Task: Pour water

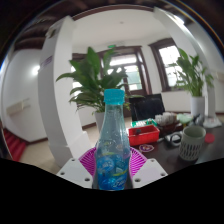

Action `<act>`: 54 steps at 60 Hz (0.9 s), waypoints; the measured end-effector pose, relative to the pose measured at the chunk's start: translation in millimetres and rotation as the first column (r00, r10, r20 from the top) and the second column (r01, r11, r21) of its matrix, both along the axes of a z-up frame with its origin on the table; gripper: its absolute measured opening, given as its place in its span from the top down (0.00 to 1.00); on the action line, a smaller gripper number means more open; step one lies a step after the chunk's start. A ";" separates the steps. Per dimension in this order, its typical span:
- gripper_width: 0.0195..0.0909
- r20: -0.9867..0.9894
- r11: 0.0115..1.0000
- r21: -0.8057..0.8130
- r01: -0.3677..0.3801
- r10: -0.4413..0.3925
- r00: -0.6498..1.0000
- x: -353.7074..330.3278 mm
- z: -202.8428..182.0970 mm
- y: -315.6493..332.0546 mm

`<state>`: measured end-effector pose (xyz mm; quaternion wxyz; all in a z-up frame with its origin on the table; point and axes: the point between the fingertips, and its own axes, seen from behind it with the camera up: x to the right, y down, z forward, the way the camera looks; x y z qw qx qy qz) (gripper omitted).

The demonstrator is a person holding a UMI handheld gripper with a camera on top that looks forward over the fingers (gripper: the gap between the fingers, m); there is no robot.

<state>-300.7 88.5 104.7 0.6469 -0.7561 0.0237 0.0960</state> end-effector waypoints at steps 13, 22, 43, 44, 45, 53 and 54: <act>0.72 -0.553 0.997 -0.006 0.072 -0.064 0.831 44.6 36.2 14.0; 0.72 -0.866 0.990 -0.038 0.135 -0.100 0.489 77.4 67.6 16.7; 0.72 -0.975 0.982 -0.079 0.169 -0.041 -0.217 109.4 90.9 25.4; 0.72 -0.970 0.981 -0.082 0.174 -0.039 -0.239 110.9 90.2 25.0; 0.72 -0.966 0.981 -0.083 0.175 -0.036 -0.255 108.5 86.5 18.7; 0.72 -0.943 0.982 -0.096 0.163 -0.038 -0.330 105.7 80.2 19.0; 0.72 -0.943 0.983 -0.095 0.159 -0.038 -0.331 104.5 80.2 18.5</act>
